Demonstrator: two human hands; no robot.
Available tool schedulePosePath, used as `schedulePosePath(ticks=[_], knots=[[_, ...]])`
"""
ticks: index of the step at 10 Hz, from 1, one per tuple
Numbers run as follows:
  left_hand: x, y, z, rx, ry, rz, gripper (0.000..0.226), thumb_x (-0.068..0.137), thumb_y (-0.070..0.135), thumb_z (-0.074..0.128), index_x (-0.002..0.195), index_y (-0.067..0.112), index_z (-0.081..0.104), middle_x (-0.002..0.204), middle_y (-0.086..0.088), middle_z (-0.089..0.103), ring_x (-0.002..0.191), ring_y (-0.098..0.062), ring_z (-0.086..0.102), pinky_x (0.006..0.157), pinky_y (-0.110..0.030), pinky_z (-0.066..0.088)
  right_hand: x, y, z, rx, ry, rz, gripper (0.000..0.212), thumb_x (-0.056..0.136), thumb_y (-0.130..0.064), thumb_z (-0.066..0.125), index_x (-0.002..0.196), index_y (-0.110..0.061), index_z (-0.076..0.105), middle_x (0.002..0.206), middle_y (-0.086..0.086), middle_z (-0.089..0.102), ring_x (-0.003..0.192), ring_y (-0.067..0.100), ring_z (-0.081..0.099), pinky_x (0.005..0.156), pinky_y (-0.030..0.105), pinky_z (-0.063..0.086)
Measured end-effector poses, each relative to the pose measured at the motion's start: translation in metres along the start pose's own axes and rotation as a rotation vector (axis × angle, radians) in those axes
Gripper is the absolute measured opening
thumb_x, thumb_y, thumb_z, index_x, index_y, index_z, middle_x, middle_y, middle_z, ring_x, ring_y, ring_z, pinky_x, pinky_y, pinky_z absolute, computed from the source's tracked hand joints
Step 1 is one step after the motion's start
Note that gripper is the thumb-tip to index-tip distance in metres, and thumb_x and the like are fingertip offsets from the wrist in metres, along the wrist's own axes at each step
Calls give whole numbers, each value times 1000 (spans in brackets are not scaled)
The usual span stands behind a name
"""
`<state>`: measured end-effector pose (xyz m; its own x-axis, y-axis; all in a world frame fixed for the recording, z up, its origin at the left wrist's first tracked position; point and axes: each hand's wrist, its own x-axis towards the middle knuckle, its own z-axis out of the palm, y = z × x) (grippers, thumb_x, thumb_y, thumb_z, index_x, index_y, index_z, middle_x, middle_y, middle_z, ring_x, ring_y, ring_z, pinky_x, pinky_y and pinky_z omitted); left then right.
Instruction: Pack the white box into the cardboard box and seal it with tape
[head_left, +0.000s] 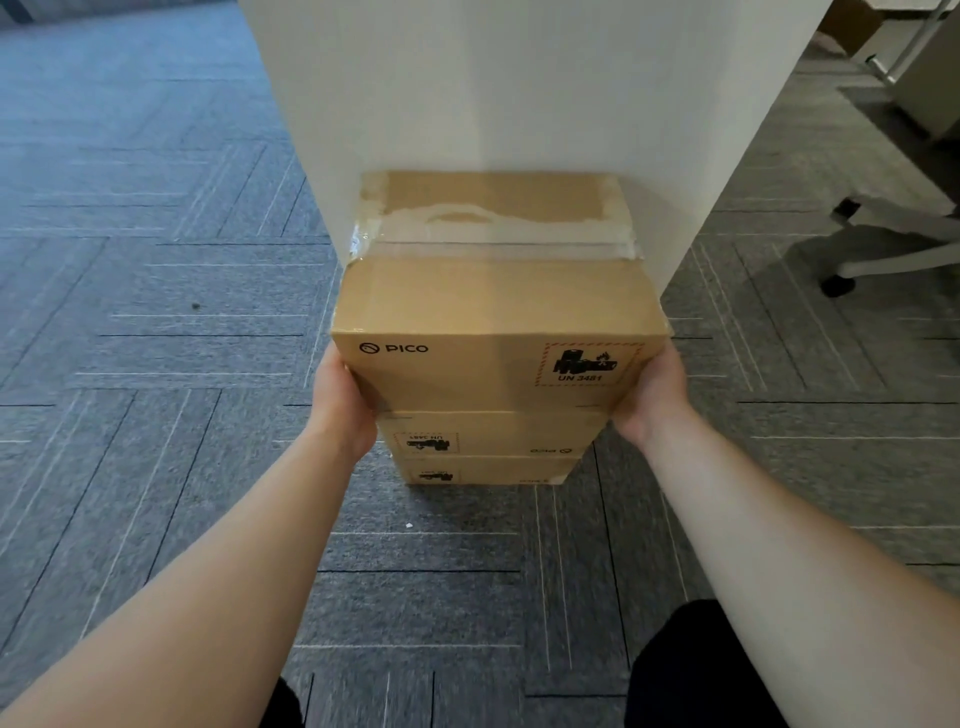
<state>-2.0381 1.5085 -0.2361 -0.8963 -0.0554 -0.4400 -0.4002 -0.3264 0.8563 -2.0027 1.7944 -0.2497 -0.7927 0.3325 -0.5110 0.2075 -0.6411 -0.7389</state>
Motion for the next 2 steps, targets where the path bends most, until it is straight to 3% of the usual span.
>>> schedulePosePath(ticks=[1,2], knots=[[-3,-4,-6,-24,27,-45,53,97,59,36,122,24,67,117,5,72,112,-15,61,83,-33,45,-9,2,-3,-70,32,-15,34,97,-46,41,89,-26,67,101,3,69,94,22,63,85,38,51],[-10,-9,-10,-13,129,-125,61,95,63,36,126,16,61,136,-3,59,135,-20,44,110,-41,30,-30,8,1,-166,143,23,33,101,-43,39,98,-28,68,100,-4,72,96,21,65,66,28,49]])
